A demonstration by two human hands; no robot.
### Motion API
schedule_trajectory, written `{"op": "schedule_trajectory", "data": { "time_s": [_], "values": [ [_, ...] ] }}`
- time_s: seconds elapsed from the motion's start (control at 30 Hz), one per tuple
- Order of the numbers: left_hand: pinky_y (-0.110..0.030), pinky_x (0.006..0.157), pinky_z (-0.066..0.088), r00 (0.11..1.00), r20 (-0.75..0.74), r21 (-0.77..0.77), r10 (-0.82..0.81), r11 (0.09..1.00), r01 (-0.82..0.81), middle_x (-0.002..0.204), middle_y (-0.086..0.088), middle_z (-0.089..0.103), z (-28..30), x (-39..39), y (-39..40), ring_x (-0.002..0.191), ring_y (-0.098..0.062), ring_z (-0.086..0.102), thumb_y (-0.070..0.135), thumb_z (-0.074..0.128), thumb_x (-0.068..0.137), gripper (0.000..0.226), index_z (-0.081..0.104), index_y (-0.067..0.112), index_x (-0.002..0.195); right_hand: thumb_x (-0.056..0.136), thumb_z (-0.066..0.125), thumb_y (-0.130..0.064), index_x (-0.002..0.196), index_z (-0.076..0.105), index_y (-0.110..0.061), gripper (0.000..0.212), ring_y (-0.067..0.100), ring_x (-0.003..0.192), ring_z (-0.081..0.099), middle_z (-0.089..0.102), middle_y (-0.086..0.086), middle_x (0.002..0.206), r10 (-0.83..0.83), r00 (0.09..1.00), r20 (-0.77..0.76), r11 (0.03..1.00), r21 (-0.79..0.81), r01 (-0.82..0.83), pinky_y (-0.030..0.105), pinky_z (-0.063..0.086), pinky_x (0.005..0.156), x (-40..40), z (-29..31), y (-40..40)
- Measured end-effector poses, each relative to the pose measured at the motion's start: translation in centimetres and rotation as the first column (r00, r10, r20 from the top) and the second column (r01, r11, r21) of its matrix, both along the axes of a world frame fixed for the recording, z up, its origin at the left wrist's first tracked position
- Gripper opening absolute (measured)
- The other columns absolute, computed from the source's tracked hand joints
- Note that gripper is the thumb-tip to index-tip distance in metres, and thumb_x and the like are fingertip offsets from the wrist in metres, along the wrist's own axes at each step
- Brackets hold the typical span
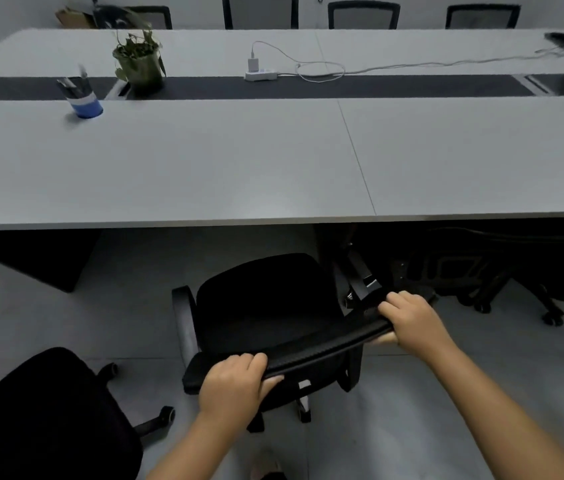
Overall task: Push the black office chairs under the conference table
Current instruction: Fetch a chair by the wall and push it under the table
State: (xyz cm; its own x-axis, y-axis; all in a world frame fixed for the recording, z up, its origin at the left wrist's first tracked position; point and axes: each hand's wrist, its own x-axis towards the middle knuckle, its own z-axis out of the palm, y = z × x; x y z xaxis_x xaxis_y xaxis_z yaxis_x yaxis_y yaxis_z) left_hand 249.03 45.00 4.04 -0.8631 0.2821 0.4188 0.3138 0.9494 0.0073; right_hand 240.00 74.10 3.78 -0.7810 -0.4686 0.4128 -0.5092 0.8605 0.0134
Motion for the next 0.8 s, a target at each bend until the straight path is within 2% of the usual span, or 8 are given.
{"op": "schedule_trajectory", "data": {
  "time_s": [0.13,0.33,0.4,0.53,0.63,0.7,0.73,0.8],
  "values": [
    [-0.02,0.036,0.036,0.998,-0.053,-0.032,-0.031,0.999,0.029,0.045,0.004,0.05,0.0,-5.5,-4.6,0.039,-0.013,0.05,0.053,0.013,0.093,0.069,0.059,0.017,0.057,0.079,0.018,-0.072,0.056,0.048,-0.009,0.074,0.014,0.059,0.025,0.046,0.004,0.051,-0.057,0.998,-0.033,0.997,-0.062,0.055,0.028,0.021,0.054,-2.9,-0.3,-4.2],
    [-0.02,0.037,0.039,0.995,0.001,-0.093,-0.099,0.991,0.098,0.05,0.004,0.056,0.1,-11.3,-10.2,0.043,-0.014,0.053,0.054,0.012,0.093,0.066,0.06,0.018,0.065,0.082,0.017,-0.071,0.048,0.046,-0.011,0.074,0.018,0.041,0.042,0.042,0.001,0.045,-0.068,0.997,-0.038,0.997,0.019,0.069,0.028,0.016,0.053,-5.9,-0.3,-8.6],
    [-0.022,0.04,0.038,0.993,0.008,-0.099,-0.119,0.988,0.119,0.052,0.005,0.056,0.4,-12.6,-10.9,0.044,-0.014,0.053,0.055,0.013,0.092,0.054,0.05,0.02,0.074,0.082,0.019,-0.071,0.047,0.044,-0.011,0.074,0.017,0.039,0.041,0.041,0.001,0.044,-0.047,0.998,-0.045,0.999,0.023,0.048,0.027,0.016,0.053,-6.6,-0.5,-9.0],
    [-0.025,0.053,0.027,0.991,-0.04,-0.119,-0.125,0.986,0.119,0.053,0.005,0.055,-0.1,-14.8,-11.0,0.045,-0.014,0.051,0.055,0.015,0.093,0.046,0.042,0.021,0.077,0.082,0.023,-0.071,0.052,0.039,-0.011,0.069,0.018,0.048,0.034,0.039,0.003,0.044,0.008,0.993,-0.114,1.0,0.01,-0.007,0.029,0.016,0.052,-9.2,-0.9,-8.6],
    [-0.022,0.046,0.032,0.995,-0.053,-0.103,-0.082,0.992,0.076,0.052,0.005,0.054,-0.4,-17.3,-10.3,0.045,-0.014,0.051,0.055,0.016,0.092,0.052,0.05,0.021,0.074,0.084,0.022,-0.069,0.053,0.038,-0.01,0.068,0.018,0.056,0.021,0.038,0.005,0.045,0.011,0.994,-0.108,1.0,-0.006,-0.012,0.03,0.011,0.052,-12.9,-0.6,-8.2],
    [-0.023,0.045,0.034,0.996,-0.045,-0.1,-0.071,0.993,0.066,0.053,0.004,0.055,-0.6,-19.1,-10.0,0.046,-0.014,0.051,0.055,0.015,0.092,0.055,0.054,0.021,0.073,0.086,0.03,-0.06,0.055,0.037,-0.011,0.059,0.018,0.055,0.02,0.039,0.005,0.045,0.018,0.994,-0.112,1.0,0.002,-0.018,0.029,0.007,0.054,-15.1,-0.5,-8.3],
    [-0.021,0.048,0.031,0.997,-0.049,-0.105,-0.067,0.993,0.061,0.055,0.004,0.056,-0.7,-20.1,-10.0,0.048,-0.013,0.05,0.055,0.015,0.092,0.052,0.05,0.021,0.075,0.081,0.039,-0.051,0.056,0.036,-0.011,0.047,0.018,0.055,0.021,0.039,0.006,0.044,0.021,0.994,-0.111,1.0,0.016,-0.02,0.028,0.008,0.053,-16.1,-0.2,-8.4],
    [-0.024,0.052,0.026,0.997,-0.05,-0.117,-0.067,0.991,0.06,0.06,0.004,0.059,-0.7,-22.5,-10.1,0.057,-0.014,0.044,0.054,0.015,0.092,0.047,0.044,0.021,0.078,0.064,0.039,-0.03,0.053,0.04,-0.008,0.025,0.018,0.053,0.023,0.04,0.007,0.041,0.006,0.996,-0.088,1.0,0.014,-0.005,0.027,0.007,0.055,-17.8,0.5,-8.7]
  ]
}}
